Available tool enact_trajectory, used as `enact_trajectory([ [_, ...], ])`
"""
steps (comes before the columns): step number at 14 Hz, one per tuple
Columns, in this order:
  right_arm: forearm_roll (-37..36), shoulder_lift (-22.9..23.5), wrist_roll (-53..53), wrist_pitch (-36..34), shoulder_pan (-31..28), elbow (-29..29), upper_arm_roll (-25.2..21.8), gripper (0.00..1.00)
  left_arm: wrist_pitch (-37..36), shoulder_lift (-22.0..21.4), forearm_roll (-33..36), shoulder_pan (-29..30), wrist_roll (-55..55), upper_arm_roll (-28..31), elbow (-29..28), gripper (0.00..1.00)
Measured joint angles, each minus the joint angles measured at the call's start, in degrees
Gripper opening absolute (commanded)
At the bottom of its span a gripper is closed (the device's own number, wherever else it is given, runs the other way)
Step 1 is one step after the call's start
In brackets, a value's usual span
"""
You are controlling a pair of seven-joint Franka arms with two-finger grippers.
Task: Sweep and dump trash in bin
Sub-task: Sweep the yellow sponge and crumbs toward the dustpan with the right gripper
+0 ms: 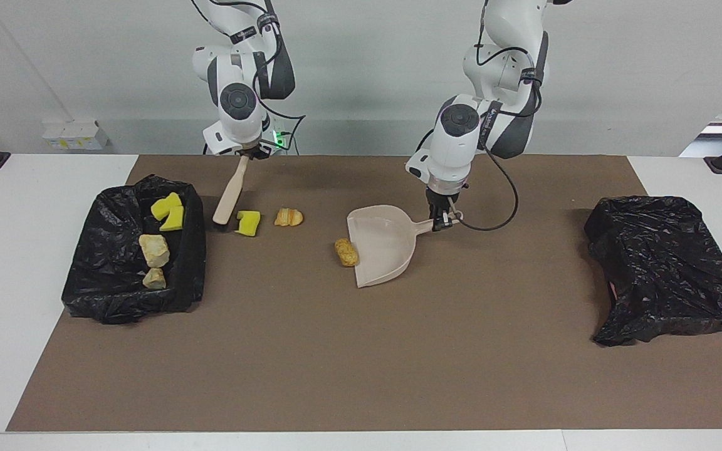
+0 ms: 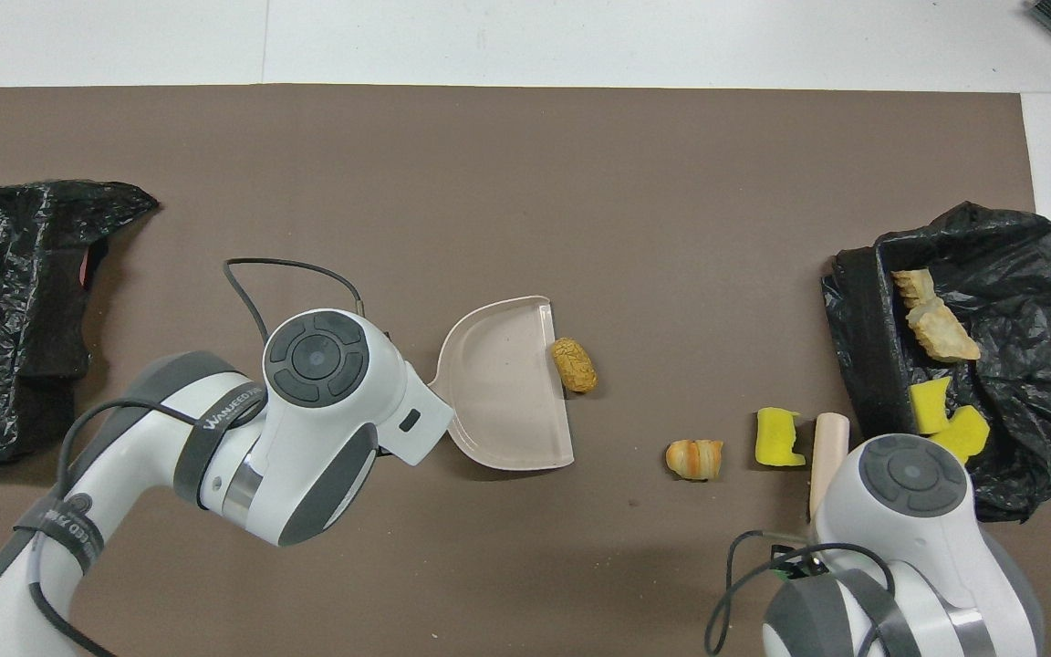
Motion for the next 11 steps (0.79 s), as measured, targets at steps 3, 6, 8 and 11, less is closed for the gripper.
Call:
enact_trajectory([
  [3,7.57,0.50,-0.17,4.79,2.29,-0.73,0.47,0.00,0.01,-0.60,0.00,-0.44,-1.15,-0.06,-0.81,0.00],
  [6,15.20,1.46,-0.17,9.86,6.17,-0.37,0.63,0.00,0.03,-0.95,0.00,-0.51,-1.43,-0.06,-1.30,0.00],
  [8,18.82,2.98,-0.17,11.56,9.58,1.89,0.73,0.00,0.03,-1.00,0.00,-0.51,-1.45,-0.06,-1.39,0.00],
  [11,23.73,7.02,0.20,15.46,14.47,7.87,0.81,0.00,0.34,-1.00,0.00,-0.53,-1.70,-0.06,-2.04,0.00],
])
